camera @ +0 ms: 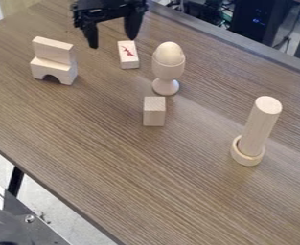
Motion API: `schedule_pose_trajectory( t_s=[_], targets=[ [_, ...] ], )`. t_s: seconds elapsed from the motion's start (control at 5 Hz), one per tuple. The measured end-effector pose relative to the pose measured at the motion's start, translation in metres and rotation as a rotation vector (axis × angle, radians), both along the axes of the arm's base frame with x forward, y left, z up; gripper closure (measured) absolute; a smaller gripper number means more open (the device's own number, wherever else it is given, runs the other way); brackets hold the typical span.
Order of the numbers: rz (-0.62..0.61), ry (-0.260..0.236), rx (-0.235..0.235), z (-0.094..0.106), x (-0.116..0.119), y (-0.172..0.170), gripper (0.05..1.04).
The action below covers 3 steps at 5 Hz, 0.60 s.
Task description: Take the rectangular block off of the arch and put it on the other block
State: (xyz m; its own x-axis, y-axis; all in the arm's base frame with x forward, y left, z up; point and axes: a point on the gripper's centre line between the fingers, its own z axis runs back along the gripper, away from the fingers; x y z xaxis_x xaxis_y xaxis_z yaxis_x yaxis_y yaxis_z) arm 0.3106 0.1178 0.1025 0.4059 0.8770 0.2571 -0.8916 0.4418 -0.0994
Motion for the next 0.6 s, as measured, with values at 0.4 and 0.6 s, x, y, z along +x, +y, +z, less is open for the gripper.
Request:
schedule_pose_trajectory(
  t_s=[0.4,0.6],
  targets=[
    [0.182,0.046,-0.089,-0.009,-0.021,0.018,0.084],
    [0.253,0.061,-0.122,-0.008,-0.026,0.032,0.084]
  ],
)
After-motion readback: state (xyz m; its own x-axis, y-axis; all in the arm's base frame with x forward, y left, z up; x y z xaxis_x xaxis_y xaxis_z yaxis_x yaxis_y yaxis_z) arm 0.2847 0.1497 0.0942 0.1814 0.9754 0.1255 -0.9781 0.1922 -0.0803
